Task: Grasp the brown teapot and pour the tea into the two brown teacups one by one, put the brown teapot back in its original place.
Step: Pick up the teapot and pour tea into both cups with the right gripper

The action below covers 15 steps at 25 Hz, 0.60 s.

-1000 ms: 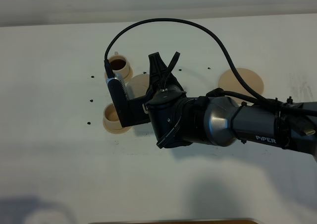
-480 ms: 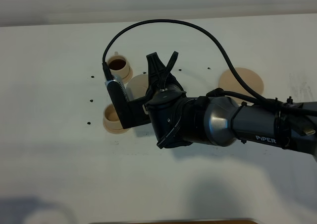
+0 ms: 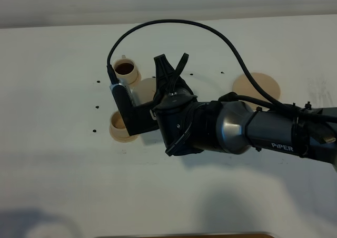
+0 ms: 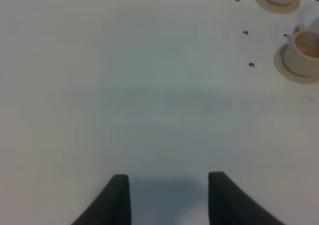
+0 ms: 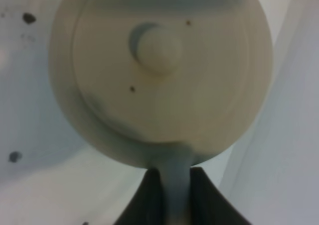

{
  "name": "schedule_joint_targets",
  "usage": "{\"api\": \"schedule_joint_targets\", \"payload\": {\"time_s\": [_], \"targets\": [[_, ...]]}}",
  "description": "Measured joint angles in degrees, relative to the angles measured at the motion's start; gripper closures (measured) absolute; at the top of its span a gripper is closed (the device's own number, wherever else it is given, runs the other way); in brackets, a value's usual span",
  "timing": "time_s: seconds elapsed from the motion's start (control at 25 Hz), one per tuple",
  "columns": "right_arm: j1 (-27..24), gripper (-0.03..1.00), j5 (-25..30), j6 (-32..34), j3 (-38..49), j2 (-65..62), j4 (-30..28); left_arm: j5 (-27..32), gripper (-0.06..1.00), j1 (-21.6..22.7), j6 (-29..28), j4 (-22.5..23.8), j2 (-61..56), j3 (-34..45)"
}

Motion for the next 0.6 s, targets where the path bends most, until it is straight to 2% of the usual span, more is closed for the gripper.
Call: {"api": "schedule_joint_targets", "payload": {"time_s": [0.6], "targets": [[0.0,0.88,-0.8,-1.6,-0.3,1.6,0.2,0.0,0.51,0.0,0.0,0.0,0.0,0.0]]}}
